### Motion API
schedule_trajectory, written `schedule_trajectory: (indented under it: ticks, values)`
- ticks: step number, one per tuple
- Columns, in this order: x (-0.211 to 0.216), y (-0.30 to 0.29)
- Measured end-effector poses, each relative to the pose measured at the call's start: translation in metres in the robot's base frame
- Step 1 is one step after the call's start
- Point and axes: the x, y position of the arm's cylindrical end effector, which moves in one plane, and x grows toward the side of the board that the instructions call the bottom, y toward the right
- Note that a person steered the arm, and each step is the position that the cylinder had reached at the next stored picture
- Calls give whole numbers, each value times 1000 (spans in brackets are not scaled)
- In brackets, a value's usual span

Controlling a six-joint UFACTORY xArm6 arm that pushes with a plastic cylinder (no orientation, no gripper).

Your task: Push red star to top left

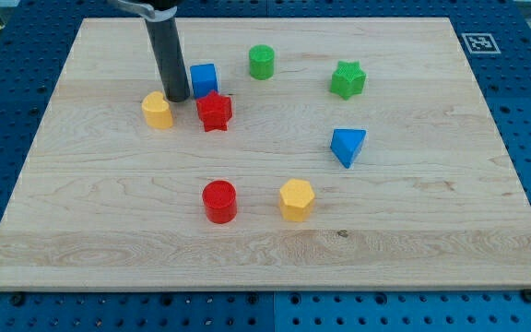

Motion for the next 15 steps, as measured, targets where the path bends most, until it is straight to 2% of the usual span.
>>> schedule_trajectory:
  ticks: [2, 3, 4, 6, 7, 8, 10, 13, 14, 15]
  values:
    - [-19, 60]
    - [-8, 76]
    - [42, 76]
    - [89, 100]
    - [100, 80]
    - [87, 44]
    - [48, 30]
    - [-76, 4]
    - [-82, 5]
    - [-82, 37]
